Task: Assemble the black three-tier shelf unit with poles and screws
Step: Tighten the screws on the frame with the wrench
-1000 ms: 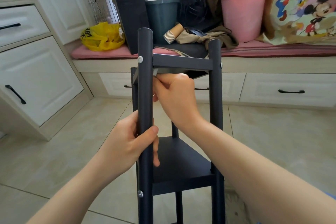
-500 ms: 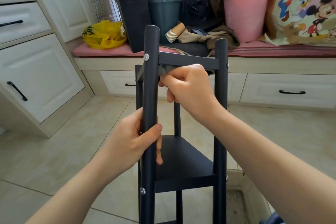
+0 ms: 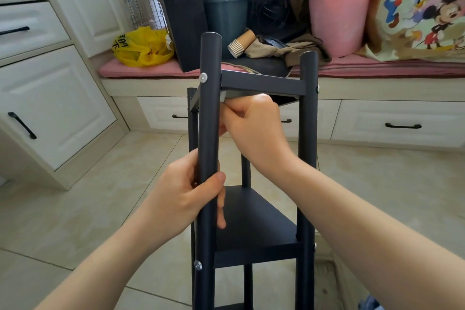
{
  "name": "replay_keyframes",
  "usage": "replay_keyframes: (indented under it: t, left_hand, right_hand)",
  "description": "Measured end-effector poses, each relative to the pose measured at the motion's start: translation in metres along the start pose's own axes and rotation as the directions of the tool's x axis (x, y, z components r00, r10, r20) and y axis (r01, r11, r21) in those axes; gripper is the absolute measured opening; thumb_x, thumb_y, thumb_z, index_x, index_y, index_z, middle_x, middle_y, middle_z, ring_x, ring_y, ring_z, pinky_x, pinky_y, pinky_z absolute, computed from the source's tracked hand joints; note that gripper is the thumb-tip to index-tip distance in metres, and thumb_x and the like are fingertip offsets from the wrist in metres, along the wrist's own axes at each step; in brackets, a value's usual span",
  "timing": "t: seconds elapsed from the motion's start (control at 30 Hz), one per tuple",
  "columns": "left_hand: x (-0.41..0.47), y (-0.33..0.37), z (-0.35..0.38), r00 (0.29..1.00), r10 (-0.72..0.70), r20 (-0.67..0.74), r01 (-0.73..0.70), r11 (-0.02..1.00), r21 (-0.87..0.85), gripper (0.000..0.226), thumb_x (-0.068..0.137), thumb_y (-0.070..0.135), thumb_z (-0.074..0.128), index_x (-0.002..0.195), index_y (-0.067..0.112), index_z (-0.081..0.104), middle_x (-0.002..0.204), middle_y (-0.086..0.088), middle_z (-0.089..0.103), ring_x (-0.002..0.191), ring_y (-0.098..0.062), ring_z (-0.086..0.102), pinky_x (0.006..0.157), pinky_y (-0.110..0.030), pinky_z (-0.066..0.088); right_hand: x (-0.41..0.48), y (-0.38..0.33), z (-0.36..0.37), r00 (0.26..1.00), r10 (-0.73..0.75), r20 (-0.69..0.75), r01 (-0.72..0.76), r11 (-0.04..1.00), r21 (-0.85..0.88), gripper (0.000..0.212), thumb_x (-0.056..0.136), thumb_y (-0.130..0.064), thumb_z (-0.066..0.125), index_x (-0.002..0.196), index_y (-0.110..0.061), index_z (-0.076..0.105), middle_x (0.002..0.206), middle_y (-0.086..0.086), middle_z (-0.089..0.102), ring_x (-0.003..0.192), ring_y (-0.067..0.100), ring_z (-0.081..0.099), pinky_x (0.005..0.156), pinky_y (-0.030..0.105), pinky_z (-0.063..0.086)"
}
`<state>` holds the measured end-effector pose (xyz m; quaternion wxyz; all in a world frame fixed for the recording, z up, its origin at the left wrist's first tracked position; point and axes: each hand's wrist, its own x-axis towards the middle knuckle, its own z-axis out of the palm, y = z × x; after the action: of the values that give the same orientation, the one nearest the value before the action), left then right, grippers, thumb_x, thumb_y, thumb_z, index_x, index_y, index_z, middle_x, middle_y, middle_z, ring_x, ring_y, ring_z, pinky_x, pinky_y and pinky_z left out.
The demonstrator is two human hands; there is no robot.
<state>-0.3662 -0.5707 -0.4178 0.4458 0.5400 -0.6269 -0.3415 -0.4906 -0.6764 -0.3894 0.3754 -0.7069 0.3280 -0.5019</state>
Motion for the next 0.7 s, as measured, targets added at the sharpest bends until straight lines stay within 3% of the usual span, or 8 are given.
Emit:
replay_keyframes:
  t: [0.13, 0.23, 0.33, 0.47, 0.6, 0.7]
  left_hand:
    - [0.0, 0.002, 0.0, 1.0, -0.005, -0.004, 0.005, 1.0, 0.003, 0.038, 0.082, 0.039, 0.06, 0.093, 0.004, 0.049, 0.062, -0.012, 0.065, 0.05, -0.031, 0.069, 0.058, -0.043, 0.059]
    - [-0.001, 0.002, 0.001, 1.0, -0.008, -0.002, 0.008, 1.0, 0.015, 0.029, 0.087, 0.03, 0.059, 0.094, 0.003, 0.049, 0.061, -0.013, 0.065, 0.05, -0.031, 0.069, 0.062, -0.049, 0.058]
    - [-0.002, 0.004, 0.001, 1.0, 0.005, 0.012, -0.005, 1.0, 0.016, 0.04, 0.083, 0.04, 0.058, 0.095, 0.003, 0.049, 0.062, -0.013, 0.065, 0.05, -0.03, 0.069, 0.063, -0.049, 0.058]
    - [-0.002, 0.005, -0.001, 1.0, 0.003, 0.008, -0.003, 1.0, 0.017, 0.041, 0.083, 0.04, 0.058, 0.093, 0.002, 0.049, 0.062, -0.014, 0.065, 0.05, -0.031, 0.069, 0.063, -0.05, 0.057]
    - [0.0, 0.003, -0.003, 1.0, -0.008, -0.013, 0.008, 0.999, 0.033, 0.027, 0.089, 0.026, 0.058, 0.094, 0.0, 0.049, 0.061, -0.015, 0.064, 0.05, -0.032, 0.068, 0.062, -0.052, 0.055]
    - [0.0, 0.002, -0.001, 1.0, 0.002, -0.013, -0.001, 0.999, 0.043, 0.025, 0.088, 0.027, 0.059, 0.093, 0.004, 0.051, 0.061, -0.013, 0.064, 0.05, -0.031, 0.069, 0.061, -0.048, 0.057]
  right_hand:
    - [0.001, 0.003, 0.008, 0.996, -0.062, -0.071, 0.061, 0.998, -0.013, 0.027, 0.096, -0.009, 0.061, 0.075, -0.002, 0.075, 0.067, 0.0, 0.072, 0.066, 0.005, 0.068, 0.062, 0.012, 0.051]
    - [0.003, 0.007, 0.012, 0.989, -0.086, -0.12, 0.083, 0.996, -0.033, 0.03, 0.097, -0.011, 0.061, 0.068, -0.005, 0.071, 0.058, -0.014, 0.061, 0.059, -0.004, 0.061, 0.06, 0.008, 0.044]
    - [0.004, 0.009, 0.016, 0.985, -0.105, -0.141, 0.099, 0.994, -0.047, 0.03, 0.097, -0.013, 0.061, 0.069, -0.009, 0.07, 0.056, -0.019, 0.056, 0.056, -0.003, 0.057, 0.06, 0.011, 0.043]
    - [0.003, 0.008, 0.017, 0.982, -0.12, -0.146, 0.118, 0.993, -0.021, 0.031, 0.097, -0.01, 0.061, 0.067, -0.014, 0.066, 0.055, -0.022, 0.055, 0.055, -0.007, 0.058, 0.058, 0.005, 0.04]
    - [0.004, 0.01, 0.015, 0.986, -0.115, -0.121, 0.107, 0.992, -0.067, 0.034, 0.097, -0.012, 0.059, 0.063, -0.014, 0.063, 0.055, -0.011, 0.062, 0.056, 0.005, 0.064, 0.063, 0.022, 0.053]
    - [0.003, 0.011, 0.011, 0.993, -0.075, -0.09, 0.067, 0.994, -0.086, 0.038, 0.097, -0.014, 0.058, 0.058, -0.013, 0.06, 0.049, -0.009, 0.06, 0.052, 0.007, 0.061, 0.062, 0.026, 0.05]
